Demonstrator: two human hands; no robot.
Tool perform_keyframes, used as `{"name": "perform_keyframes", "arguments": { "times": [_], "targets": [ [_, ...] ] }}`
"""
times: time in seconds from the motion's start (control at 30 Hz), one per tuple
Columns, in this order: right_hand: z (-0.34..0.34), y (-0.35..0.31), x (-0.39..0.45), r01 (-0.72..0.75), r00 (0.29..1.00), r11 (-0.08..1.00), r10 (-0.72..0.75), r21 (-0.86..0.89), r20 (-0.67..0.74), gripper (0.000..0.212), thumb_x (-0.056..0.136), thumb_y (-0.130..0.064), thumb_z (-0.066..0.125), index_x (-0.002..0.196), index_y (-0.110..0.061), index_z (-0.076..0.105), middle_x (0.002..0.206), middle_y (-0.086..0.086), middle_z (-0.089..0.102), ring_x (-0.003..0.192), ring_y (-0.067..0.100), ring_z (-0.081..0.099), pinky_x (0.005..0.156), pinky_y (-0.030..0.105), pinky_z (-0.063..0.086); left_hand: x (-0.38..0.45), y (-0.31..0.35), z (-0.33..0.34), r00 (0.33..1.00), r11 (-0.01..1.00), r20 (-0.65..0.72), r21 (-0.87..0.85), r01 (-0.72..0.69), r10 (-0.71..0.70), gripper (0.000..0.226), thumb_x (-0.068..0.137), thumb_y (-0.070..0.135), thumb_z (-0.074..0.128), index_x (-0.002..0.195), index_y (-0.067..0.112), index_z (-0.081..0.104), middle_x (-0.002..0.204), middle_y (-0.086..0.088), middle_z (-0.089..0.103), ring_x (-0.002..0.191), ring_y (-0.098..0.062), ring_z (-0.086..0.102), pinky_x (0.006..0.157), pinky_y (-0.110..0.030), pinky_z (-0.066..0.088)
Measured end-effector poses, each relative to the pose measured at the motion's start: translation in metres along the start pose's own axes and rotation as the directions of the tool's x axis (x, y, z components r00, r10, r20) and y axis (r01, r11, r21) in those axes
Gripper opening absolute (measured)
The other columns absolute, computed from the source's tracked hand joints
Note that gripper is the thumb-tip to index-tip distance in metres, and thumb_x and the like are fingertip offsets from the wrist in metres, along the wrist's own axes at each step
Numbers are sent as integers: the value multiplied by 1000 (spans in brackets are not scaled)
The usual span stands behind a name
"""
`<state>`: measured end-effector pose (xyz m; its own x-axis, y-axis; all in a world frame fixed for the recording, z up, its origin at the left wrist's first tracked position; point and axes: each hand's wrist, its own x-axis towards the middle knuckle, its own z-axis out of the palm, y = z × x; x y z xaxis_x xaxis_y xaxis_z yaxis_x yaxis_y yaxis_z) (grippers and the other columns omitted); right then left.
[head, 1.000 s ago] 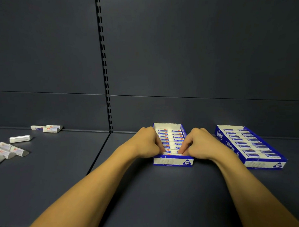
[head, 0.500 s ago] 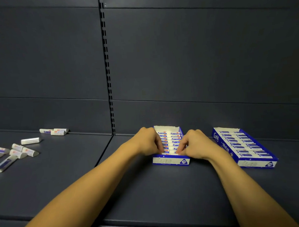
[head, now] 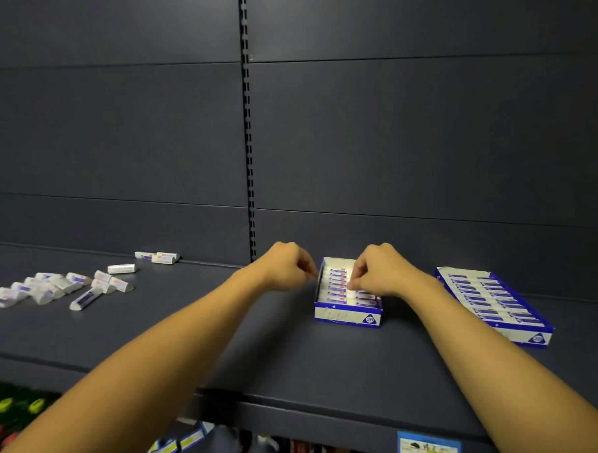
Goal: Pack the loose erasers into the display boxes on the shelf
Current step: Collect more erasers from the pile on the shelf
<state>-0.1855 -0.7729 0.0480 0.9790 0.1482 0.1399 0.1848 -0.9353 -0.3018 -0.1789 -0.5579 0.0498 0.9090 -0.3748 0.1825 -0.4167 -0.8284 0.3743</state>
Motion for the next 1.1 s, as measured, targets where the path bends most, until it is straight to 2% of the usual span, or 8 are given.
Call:
{"name": "perform_keyframes", "arguments": {
  "times": [0.07, 0.2, 0.4, 0.6, 0.7, 0.8, 0.93, 1.1],
  "targets": [
    [2, -15, 1, 44, 999, 996, -45, -82, -21, 12, 86, -21, 74, 97, -19, 75, 104, 3, 72, 91, 18, 68, 78, 37, 61, -8, -11, -10, 1000, 995, -4, 100, 21, -21, 26, 95, 16, 62, 119, 17, 74, 112, -1, 73, 95, -12, 63, 85, -23, 49],
    [8, -54, 5, 124, 992, 954, -120, -272, 32, 22, 87, -18, 66, 109, -14, 67, 108, 7, 65, 94, 26, 66, 75, 35, 55, -21, -47, -28, 991, 971, -15, 202, 131, -130, 32, 95, 17, 60, 126, 18, 70, 121, -5, 70, 106, -23, 66, 96, -37, 55],
    [26, -117, 18, 112, 991, 963, -90, -243, 100, 25, 84, -13, 59, 106, -10, 67, 104, 9, 61, 90, 29, 62, 78, 39, 56, -58, -99, -59, 975, 880, -121, 421, 218, -184, 41, 97, 28, 57, 138, 25, 58, 136, -5, 58, 118, -29, 59, 93, -45, 54],
    [50, -182, 29, 111, 985, 966, -76, -235, 153, 21, 86, -12, 55, 106, -9, 62, 104, 10, 54, 83, 29, 56, 73, 36, 50, -99, -165, -93, 937, 858, -133, 378, 349, -323, 40, 92, 24, 58, 132, 21, 64, 131, -9, 60, 113, -33, 62, 94, -43, 54],
    [58, -220, 33, 100, 979, 965, -53, -242, 196, 3, 86, -8, 53, 87, -11, 52, 90, 8, 50, 67, 22, 47, 61, 33, 42, -116, -199, -111, 927, 855, -124, 360, 374, -353, 42, 92, 22, 60, 134, 23, 63, 130, -9, 59, 110, -31, 62, 94, -42, 54],
    [66, -257, 35, 89, 979, 970, -43, -226, 201, 15, 83, -4, 50, 75, -13, 41, 80, 5, 41, 61, 20, 36, 53, 31, 31, -131, -229, -129, 930, 856, -138, 362, 368, -341, 38, 92, 22, 61, 130, 22, 66, 128, -9, 61, 106, -31, 64, 93, -42, 55],
    [78, -306, 38, 89, 984, 970, -49, -228, 174, 3, 85, -8, 53, 86, -11, 53, 90, 7, 50, 66, 21, 46, 59, 31, 40, -148, -266, -150, 943, 866, -122, 373, 332, -309, 32, 94, 21, 62, 125, 18, 69, 121, -9, 67, 100, -30, 65, 90, -40, 57],
    [95, -356, 47, 72, 991, 972, -45, -223, 127, 16, 86, -10, 53, 100, -10, 61, 99, 8, 56, 78, 24, 56, 67, 32, 48, -165, -305, -166, 951, 878, -110, 365, 309, -289, 33, 93, 15, 59, 124, 16, 69, 119, -8, 67, 100, -29, 65, 88, -38, 56]
  ]
}}
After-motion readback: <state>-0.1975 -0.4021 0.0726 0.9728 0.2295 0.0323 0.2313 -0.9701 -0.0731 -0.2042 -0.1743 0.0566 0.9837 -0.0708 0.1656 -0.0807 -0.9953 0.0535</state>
